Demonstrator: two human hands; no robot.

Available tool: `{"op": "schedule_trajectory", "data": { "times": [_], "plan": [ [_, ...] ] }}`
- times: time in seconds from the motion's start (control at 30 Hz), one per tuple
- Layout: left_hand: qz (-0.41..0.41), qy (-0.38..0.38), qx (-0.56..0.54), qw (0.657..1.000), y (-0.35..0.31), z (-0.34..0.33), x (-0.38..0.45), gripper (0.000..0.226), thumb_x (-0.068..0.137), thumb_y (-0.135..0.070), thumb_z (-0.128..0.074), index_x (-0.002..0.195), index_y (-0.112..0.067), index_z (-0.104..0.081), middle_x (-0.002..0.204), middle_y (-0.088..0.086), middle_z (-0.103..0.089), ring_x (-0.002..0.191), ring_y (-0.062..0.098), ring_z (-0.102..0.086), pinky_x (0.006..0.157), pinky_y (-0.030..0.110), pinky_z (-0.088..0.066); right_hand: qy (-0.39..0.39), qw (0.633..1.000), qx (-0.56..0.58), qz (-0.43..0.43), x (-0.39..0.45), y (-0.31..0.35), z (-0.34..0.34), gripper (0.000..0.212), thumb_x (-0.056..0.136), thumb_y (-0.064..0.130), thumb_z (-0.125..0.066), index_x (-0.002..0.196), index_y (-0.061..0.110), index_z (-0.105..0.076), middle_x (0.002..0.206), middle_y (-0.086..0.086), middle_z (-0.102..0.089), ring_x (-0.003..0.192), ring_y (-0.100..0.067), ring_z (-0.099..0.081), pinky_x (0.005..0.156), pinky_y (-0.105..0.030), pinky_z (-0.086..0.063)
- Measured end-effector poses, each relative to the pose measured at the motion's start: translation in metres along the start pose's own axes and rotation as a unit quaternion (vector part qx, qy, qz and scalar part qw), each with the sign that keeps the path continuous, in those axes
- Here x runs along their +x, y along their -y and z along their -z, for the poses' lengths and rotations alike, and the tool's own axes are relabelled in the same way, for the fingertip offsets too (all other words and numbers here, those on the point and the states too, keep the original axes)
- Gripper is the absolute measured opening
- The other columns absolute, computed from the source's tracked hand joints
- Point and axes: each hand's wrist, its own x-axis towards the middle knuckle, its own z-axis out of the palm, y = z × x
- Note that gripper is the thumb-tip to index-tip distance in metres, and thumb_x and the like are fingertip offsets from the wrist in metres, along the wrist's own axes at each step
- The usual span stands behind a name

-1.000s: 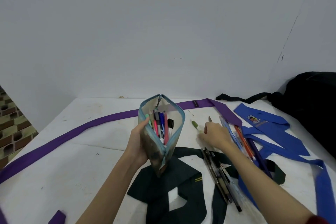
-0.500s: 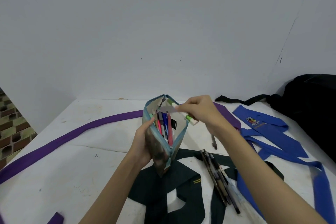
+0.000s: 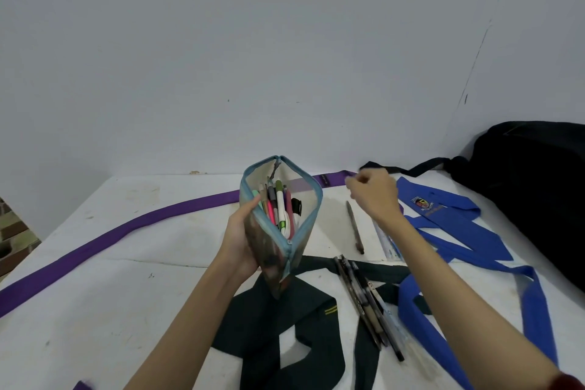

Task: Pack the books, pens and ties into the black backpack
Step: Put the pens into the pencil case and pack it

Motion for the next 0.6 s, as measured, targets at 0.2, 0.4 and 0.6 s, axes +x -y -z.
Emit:
{"op": "schedule_trajectory", "data": {
  "times": [0.2, 0.4, 0.6],
  "plan": [
    [0.003, 0.011, 0.005, 1.0, 0.0, 0.003, 0.006, 0.057, 0.082, -0.051, -0.056, 0.128, -0.017, -0.05, 0.119, 0.015, -0.057, 0.106, 0.031, -0.055, 0.076, 0.039, -0.049, 0.146, 0.959, -0.235, -0.054, -0.003, -0.06, -0.029, 0.031, 0.094, 0.029, -0.053, 0.108, 0.001, -0.054, 0.101, -0.012, -0.057, 0.094, -0.027, -0.055, 0.069, -0.028, -0.038],
    [-0.002, -0.006, 0.016, 1.0, -0.002, 0.006, 0.009, 0.059, 0.083, -0.051, -0.055, 0.13, -0.016, -0.047, 0.122, 0.016, -0.055, 0.108, 0.031, -0.054, 0.077, 0.039, -0.048, 0.118, 0.984, -0.061, -0.121, 0.011, -0.057, -0.035, 0.018, 0.093, 0.018, -0.057, 0.085, 0.001, -0.058, 0.077, -0.008, -0.057, 0.071, -0.02, -0.053, 0.061, -0.029, -0.041],
    [-0.02, 0.002, 0.015, 1.0, -0.003, 0.0, 0.004, 0.045, 0.085, -0.046, -0.054, 0.118, -0.015, -0.053, 0.099, 0.012, -0.06, 0.092, 0.026, -0.057, 0.074, 0.036, -0.048, 0.2, 0.95, 0.238, -0.037, -0.002, 0.037, 0.018, 0.023, 0.085, 0.017, -0.064, 0.067, 0.003, -0.06, 0.051, -0.002, -0.047, 0.046, -0.01, -0.038, 0.046, -0.02, -0.028]
  ]
}}
